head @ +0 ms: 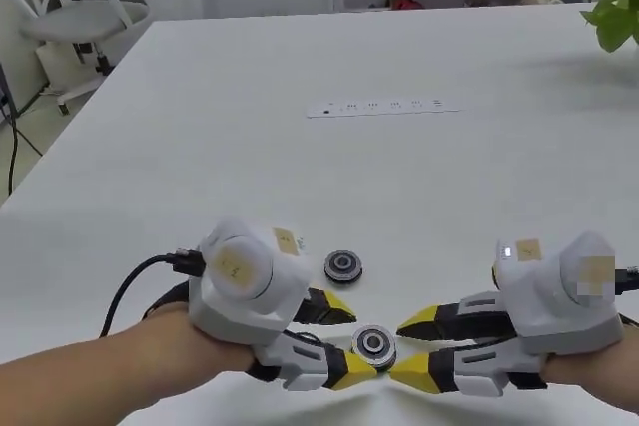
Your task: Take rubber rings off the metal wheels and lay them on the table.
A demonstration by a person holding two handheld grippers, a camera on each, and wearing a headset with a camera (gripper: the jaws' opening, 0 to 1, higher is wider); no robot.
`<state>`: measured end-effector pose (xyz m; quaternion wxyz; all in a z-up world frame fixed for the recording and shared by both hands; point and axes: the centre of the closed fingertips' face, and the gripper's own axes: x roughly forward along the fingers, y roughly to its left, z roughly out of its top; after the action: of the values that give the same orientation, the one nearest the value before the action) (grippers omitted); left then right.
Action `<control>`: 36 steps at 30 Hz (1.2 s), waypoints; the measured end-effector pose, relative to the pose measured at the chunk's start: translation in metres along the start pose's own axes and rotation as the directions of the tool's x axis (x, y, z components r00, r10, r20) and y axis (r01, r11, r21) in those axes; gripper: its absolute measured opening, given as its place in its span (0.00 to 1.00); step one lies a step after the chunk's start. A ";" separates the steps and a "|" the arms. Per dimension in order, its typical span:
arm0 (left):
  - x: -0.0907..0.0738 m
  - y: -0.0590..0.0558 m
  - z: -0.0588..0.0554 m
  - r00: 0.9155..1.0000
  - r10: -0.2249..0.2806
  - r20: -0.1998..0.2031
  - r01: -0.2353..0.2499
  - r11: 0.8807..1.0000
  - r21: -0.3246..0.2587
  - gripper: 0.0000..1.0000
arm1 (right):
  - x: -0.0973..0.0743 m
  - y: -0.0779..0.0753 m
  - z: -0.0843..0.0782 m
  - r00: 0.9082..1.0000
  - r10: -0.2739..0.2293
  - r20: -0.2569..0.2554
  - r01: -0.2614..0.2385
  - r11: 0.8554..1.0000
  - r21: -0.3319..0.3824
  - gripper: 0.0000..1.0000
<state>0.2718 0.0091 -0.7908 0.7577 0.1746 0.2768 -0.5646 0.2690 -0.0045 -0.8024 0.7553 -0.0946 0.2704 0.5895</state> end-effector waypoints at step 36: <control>0.006 -0.002 0.005 0.999 0.045 0.008 -0.046 0.997 0.065 0.14 | 0.003 0.000 0.001 1.000 0.000 0.004 0.000 1.000 -0.003 0.25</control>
<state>0.2727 0.0010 -0.7909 0.7651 0.2037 0.2516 -0.5565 0.2692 -0.0017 -0.8030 0.7556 -0.0946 0.2679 0.5903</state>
